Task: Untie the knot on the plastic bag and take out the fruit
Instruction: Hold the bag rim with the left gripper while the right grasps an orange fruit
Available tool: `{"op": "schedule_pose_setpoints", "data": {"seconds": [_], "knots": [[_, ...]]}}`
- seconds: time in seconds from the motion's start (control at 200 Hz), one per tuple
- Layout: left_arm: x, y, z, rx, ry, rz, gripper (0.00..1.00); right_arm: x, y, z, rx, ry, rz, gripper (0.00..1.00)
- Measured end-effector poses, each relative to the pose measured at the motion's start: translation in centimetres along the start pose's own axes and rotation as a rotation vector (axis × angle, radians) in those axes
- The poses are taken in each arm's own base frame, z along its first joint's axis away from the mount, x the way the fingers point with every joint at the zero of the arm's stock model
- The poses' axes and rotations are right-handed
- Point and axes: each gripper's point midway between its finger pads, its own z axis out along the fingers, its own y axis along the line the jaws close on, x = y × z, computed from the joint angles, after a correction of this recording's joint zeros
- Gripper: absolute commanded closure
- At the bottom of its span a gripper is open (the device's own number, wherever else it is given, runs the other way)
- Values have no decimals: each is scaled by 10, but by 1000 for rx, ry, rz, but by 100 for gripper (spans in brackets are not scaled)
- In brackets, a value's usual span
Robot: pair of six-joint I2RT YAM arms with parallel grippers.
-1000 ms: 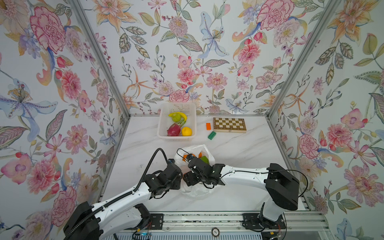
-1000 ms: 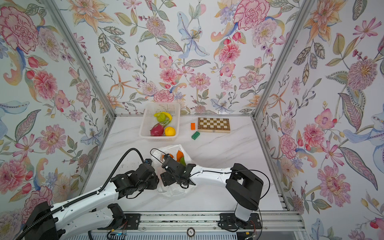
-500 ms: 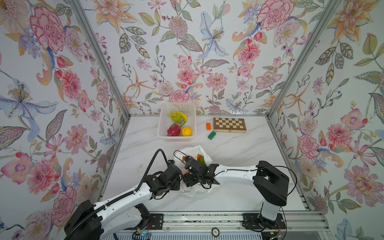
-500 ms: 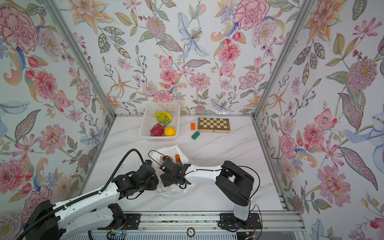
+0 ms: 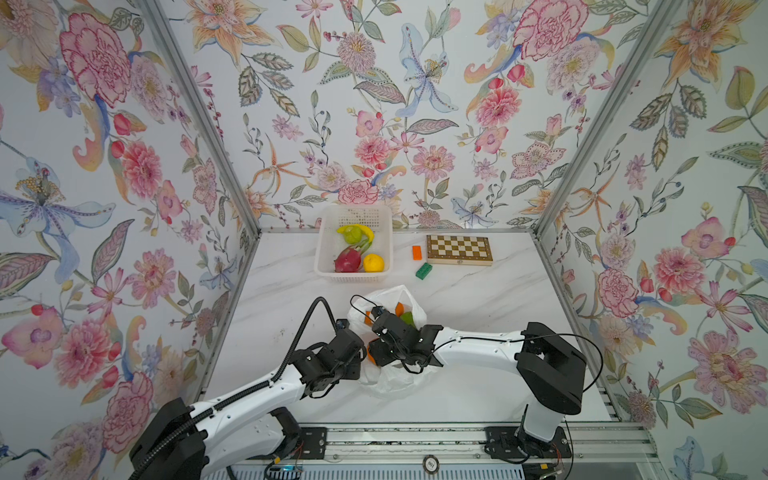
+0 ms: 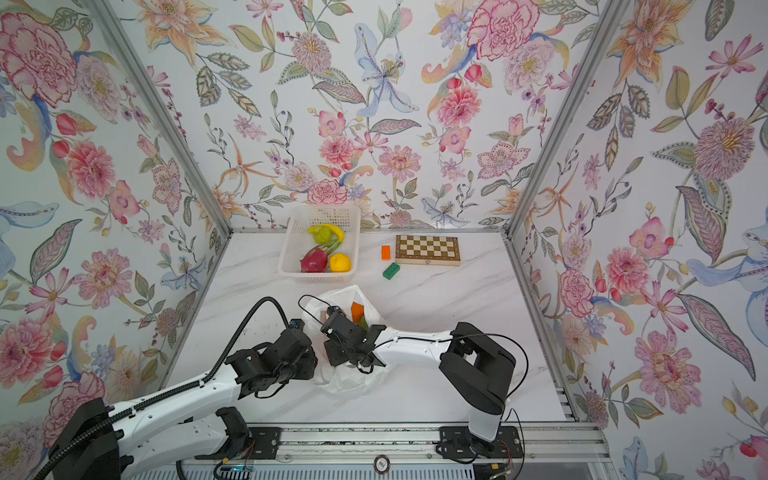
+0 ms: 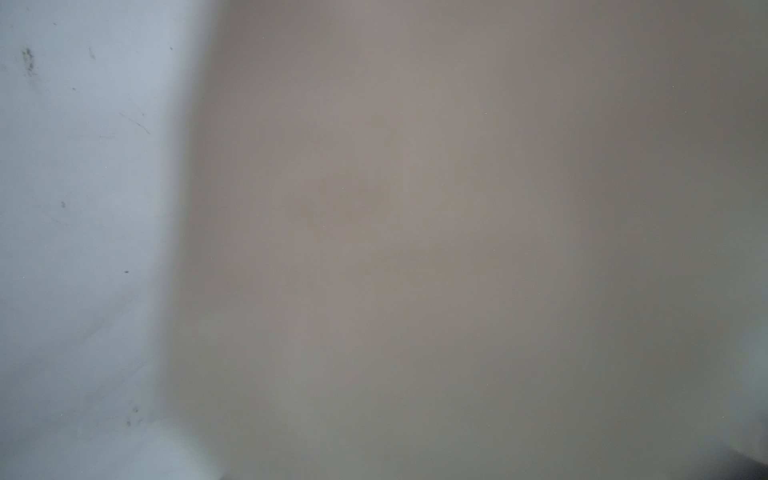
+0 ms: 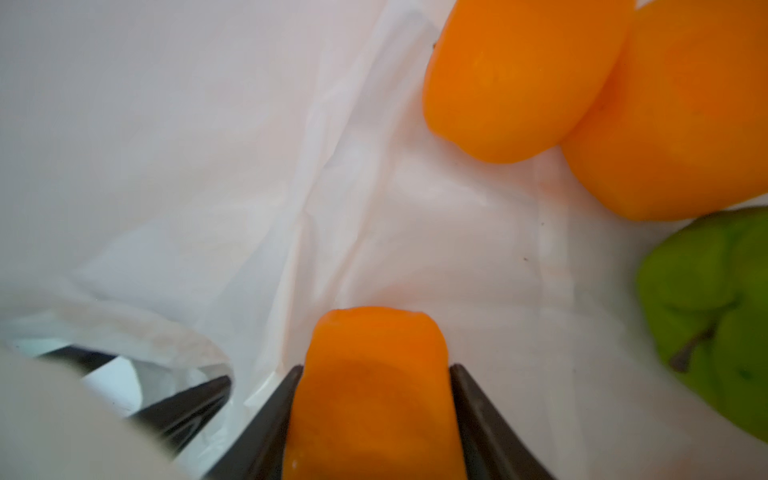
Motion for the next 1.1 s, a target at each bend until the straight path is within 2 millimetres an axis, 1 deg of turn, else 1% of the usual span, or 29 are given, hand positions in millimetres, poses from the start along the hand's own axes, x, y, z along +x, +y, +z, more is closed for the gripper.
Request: {"op": "schedule_pose_setpoints", "data": {"seconds": [0.095,0.205,0.275,0.38,0.425,0.615,0.715,0.881,1.011,1.101], "knots": [[-1,-1,0,5,-5,-1,49,-13,-1,-10,-25,-46,33,47],[-5,-4,-1,16,-19,-4,46,-19,-6,-18,-51,-81,78,48],[-7,-5,-2,23,-29,-4,43,-20,-9,-22,-70,-100,108,49],[-10,-6,-6,32,-50,5,35,-19,-12,-30,-112,-131,155,54],[-13,-6,-8,36,-63,11,33,-18,-14,-33,-127,-144,169,55],[-24,-9,-22,65,-124,27,35,-18,-17,-35,-161,-162,223,58],[-34,-14,-35,107,-181,37,35,-22,-14,-37,-184,-173,244,59],[-58,-25,-74,216,-342,65,37,-30,-10,-41,-224,-190,283,61],[-73,-36,-101,301,-458,119,38,-38,-6,-50,-253,-217,307,61],[-80,-45,-112,343,-509,167,36,-40,-5,-56,-269,-231,316,62]]}}
